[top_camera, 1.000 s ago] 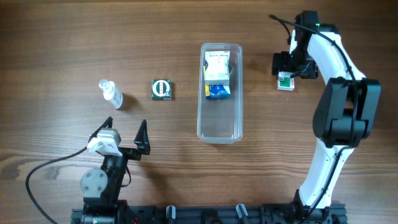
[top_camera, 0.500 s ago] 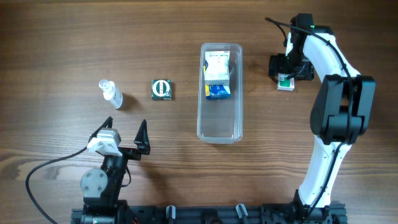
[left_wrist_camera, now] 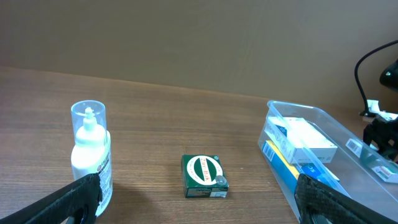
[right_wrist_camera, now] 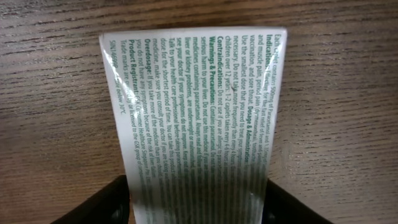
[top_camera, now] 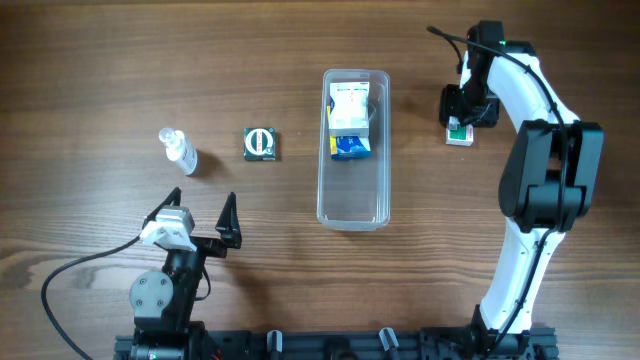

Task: Pack container

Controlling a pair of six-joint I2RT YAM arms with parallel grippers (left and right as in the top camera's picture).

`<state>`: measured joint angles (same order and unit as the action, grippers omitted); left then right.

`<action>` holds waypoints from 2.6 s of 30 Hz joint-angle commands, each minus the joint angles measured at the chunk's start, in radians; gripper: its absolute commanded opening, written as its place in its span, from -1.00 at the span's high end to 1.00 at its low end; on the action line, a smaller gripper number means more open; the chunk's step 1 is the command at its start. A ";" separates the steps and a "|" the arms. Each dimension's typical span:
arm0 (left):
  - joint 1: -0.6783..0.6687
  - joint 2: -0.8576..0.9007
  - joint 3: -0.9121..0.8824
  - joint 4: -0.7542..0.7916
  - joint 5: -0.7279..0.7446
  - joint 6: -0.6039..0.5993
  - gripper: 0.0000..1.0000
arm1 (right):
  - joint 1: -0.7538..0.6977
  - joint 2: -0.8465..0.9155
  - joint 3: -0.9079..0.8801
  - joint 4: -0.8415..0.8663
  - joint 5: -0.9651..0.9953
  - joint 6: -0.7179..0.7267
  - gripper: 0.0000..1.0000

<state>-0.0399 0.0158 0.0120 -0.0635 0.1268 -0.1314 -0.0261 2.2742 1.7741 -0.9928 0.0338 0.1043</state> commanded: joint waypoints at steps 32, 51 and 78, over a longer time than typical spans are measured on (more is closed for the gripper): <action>0.003 -0.002 -0.006 -0.003 -0.009 0.023 -0.99 | 0.328 -0.763 0.023 -0.489 -0.138 0.142 -0.07; 0.003 -0.002 -0.006 -0.003 -0.009 0.023 -1.00 | 0.352 -0.774 -0.776 0.078 0.100 1.100 -0.62; 0.003 -0.002 -0.006 -0.003 -0.009 0.023 -1.00 | 0.203 -0.492 -0.821 0.286 -0.040 0.998 -0.35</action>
<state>-0.0399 0.0158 0.0120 -0.0635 0.1268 -0.1310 0.1749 1.7618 0.9691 -0.7269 0.0330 1.0985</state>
